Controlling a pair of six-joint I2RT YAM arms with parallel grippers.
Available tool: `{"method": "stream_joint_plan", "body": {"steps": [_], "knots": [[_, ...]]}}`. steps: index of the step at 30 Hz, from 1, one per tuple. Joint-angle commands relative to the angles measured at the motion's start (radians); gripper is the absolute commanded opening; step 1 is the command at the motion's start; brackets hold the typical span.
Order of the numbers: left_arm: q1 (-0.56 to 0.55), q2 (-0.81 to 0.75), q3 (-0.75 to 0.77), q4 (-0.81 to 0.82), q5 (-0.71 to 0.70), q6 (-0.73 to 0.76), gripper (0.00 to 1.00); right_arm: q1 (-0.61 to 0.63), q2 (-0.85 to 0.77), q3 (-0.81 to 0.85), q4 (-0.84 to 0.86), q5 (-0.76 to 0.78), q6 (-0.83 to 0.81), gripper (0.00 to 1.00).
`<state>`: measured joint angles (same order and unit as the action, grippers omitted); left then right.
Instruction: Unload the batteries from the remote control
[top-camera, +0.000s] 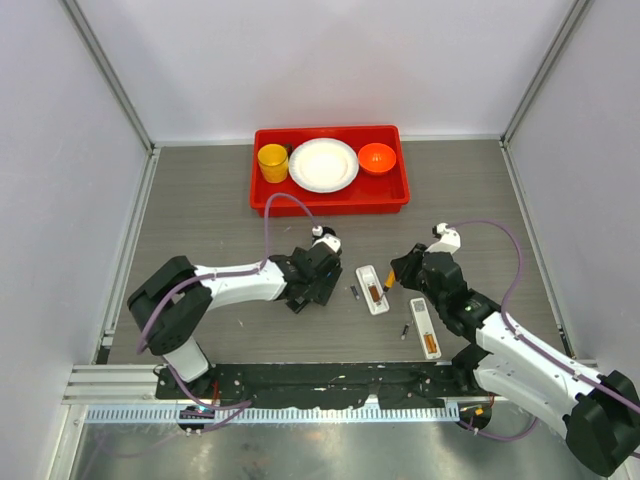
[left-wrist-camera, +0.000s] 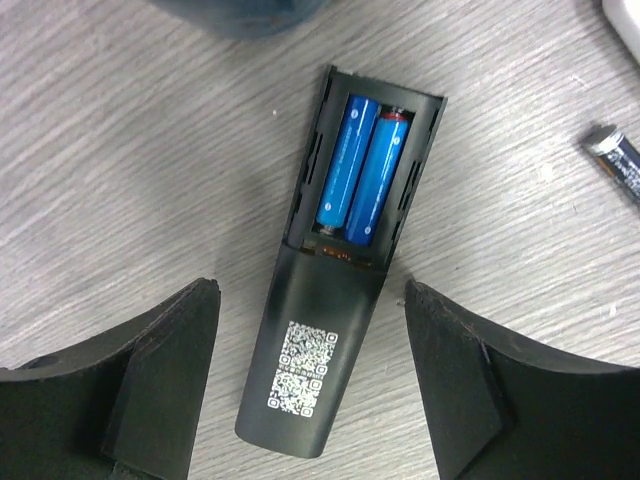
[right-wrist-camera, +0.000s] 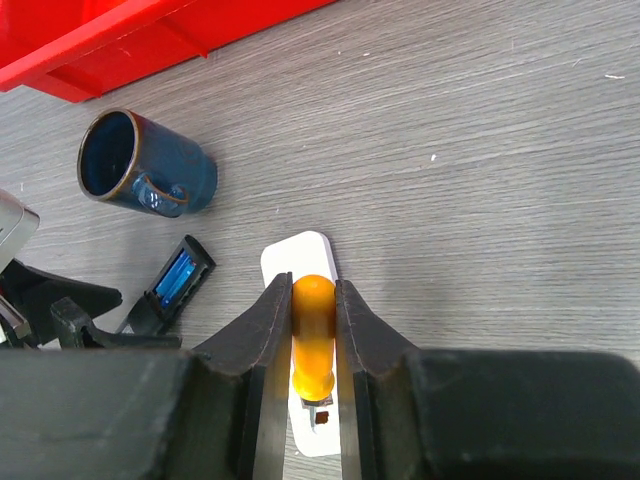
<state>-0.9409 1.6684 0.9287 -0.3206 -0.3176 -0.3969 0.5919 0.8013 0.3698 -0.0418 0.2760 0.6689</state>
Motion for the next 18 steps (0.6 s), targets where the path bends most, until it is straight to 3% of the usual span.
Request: {"method": "stream_joint_plan", "body": {"steps": [1, 8, 18], "knots": [[-0.001, -0.039, -0.062, -0.029, 0.052, -0.051, 0.77, -0.001, -0.008, 0.040, 0.065, -0.003, -0.008, 0.01], [-0.002, -0.018, -0.082, -0.011, 0.103, -0.053, 0.67, -0.001, -0.037, 0.047, 0.066, -0.004, -0.017, 0.01], [-0.004, 0.066, -0.022, -0.005, 0.135, -0.003, 0.38, -0.001, -0.099, 0.043, 0.048, 0.003, -0.020, 0.01]]}}
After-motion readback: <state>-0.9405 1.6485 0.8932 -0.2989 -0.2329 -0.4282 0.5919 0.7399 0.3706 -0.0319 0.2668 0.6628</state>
